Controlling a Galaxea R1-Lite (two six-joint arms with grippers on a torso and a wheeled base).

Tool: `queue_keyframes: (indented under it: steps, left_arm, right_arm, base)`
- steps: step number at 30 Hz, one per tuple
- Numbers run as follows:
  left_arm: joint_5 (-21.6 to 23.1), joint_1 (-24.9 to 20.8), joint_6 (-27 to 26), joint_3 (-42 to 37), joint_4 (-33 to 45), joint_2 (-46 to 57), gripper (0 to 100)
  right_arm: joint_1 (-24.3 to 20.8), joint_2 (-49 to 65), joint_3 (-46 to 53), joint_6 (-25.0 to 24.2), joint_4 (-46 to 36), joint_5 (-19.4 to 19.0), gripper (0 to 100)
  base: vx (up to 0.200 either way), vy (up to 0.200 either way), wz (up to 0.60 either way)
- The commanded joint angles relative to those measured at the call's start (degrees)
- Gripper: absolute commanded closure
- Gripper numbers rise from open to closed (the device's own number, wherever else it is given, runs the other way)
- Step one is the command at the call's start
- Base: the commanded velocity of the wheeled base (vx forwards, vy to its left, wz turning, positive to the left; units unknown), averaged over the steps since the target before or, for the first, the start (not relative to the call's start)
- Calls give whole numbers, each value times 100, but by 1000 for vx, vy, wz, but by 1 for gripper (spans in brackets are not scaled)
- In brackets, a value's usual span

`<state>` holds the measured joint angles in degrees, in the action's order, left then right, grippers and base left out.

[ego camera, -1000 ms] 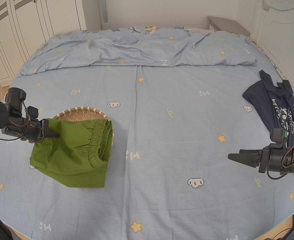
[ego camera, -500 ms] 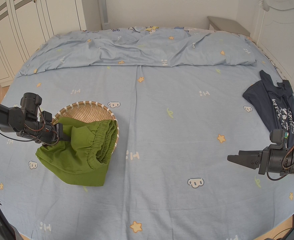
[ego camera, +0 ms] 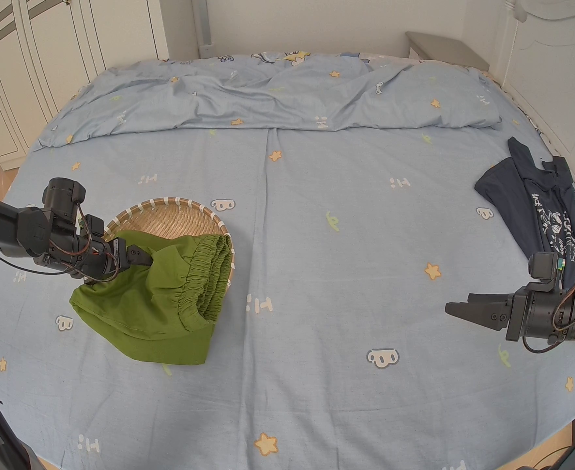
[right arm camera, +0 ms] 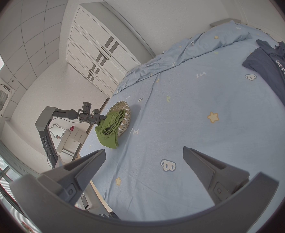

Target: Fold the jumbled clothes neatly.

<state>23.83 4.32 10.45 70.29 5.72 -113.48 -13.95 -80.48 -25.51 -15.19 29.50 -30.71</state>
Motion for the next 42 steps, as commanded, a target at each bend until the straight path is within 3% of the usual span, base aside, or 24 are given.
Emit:
queue_keyframes:
  steps: [1,7,17,24,30,34,38,42]
  left_arm:
    - [-10,25,63,-24,43,520,0]
    - [-81,61,124,-24,228,1135,0]
    - [-1056,96,89,20,360,1513,0]
    - [-1082,34,98,-130,817,2427,0]
    - [-1074,-80,71,-1562,905,4194,0]
    - [-1039,-27,142,-2670,835,5978,0]
    - [-1030,-71,142,-3206,922,7042,0]
    - [-1030,-71,142,-3812,1274,8131,0]
  right_arm:
    - [-3,-3,3,-2,3,-5,0]
    - [-3,6,-6,-2,3,-5,0]
    - [6,50,-6,-2,3,-5,0]
    - [6,525,187,95,56,3,0]
    - [85,1843,890,271,3,-41,0]
    - [24,3100,1822,236,-23,-41,0]
    - [41,3979,2261,218,-182,-58,0]
    - [76,5121,2244,174,-1254,-23,0]
  base:
    - [0,0,0]
    - [0,0,0]
    - [0,0,0]
    - [0,0,0]
    - [0,0,0]
    - [0,0,0]
    - [0,0,0]
    - [0,0,0]
